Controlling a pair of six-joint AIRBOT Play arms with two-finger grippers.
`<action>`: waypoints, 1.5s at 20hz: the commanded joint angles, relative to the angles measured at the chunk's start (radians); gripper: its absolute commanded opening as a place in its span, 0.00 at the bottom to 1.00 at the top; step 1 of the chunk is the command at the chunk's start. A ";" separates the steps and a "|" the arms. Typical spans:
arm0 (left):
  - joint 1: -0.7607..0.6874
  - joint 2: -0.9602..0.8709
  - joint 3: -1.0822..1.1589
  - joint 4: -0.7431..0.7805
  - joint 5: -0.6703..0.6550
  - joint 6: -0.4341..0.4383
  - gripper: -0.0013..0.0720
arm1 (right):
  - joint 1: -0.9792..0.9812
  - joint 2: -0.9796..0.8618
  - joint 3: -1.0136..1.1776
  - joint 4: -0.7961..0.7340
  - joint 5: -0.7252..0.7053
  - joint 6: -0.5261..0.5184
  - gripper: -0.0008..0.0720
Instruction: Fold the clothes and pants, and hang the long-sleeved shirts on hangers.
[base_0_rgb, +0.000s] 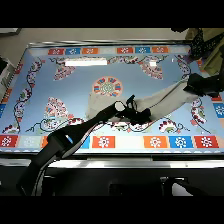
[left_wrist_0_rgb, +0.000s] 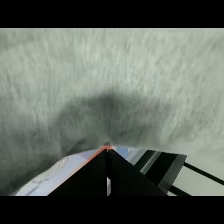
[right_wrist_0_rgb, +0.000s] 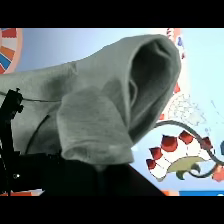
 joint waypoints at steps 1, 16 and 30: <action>0.053 0.004 0.024 0.055 -0.168 0.004 0.04 | 0.000 0.001 0.001 0.028 0.012 0.001 0.06; 0.682 0.710 0.024 0.777 -0.675 0.049 0.04 | 0.517 -0.124 0.001 0.100 0.268 0.144 0.06; 0.973 0.840 0.021 0.777 -0.750 0.075 0.04 | 0.751 -0.353 0.001 0.203 0.589 0.222 0.06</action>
